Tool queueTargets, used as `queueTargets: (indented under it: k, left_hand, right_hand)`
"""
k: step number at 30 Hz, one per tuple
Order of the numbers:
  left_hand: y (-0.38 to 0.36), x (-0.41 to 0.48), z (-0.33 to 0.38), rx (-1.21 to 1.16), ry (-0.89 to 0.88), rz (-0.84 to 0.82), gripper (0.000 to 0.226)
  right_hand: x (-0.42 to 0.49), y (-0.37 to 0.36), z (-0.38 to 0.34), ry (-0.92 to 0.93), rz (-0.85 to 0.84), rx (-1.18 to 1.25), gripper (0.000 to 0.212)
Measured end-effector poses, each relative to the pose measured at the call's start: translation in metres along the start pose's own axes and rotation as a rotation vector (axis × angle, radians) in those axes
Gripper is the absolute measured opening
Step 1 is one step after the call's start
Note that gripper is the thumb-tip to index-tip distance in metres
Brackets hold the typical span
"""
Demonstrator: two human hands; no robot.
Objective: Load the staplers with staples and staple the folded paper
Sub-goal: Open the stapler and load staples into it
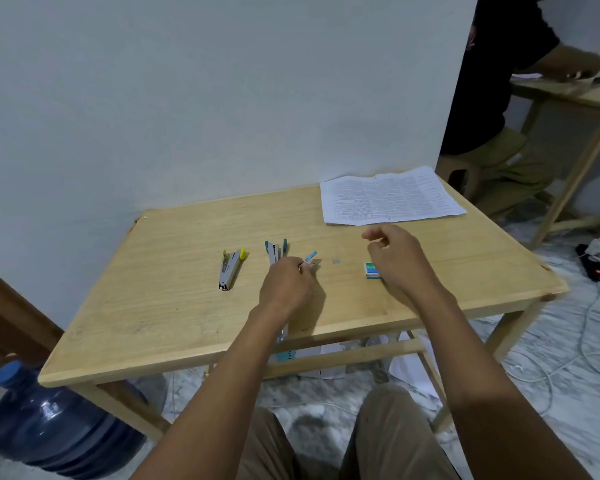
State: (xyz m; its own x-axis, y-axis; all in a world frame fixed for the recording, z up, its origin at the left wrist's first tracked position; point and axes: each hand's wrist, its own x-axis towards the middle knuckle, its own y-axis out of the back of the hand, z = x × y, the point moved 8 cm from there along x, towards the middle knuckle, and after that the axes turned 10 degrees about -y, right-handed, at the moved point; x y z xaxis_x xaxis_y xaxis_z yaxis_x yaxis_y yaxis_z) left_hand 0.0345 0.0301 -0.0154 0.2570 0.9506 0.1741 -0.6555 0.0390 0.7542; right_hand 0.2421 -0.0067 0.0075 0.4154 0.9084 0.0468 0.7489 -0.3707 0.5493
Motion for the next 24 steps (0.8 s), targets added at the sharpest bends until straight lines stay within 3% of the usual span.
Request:
queueTargets:
  k: [5, 15, 19, 24]
  left_hand:
    - [-0.003, 0.005, 0.004, 0.263, -0.043, 0.012, 0.033]
    - [0.001, 0.004, 0.018, 0.609, -0.137, 0.087, 0.031]
    - [0.005, -0.002, 0.042, 0.433, -0.273, 0.241, 0.037]
    - [-0.054, -0.002, 0.063, 0.11, -0.313, -0.137, 0.061]
  right_hand:
    - [-0.004, 0.016, 0.042, -0.138, -0.048, -0.31, 0.025]
    - [-0.003, 0.022, 0.057, -0.127, -0.043, -0.254, 0.034]
    - [-0.004, 0.027, 0.059, -0.089, 0.039, -0.25, 0.033]
    - [-0.005, 0.029, 0.063, -0.117, 0.043, -0.291, 0.023]
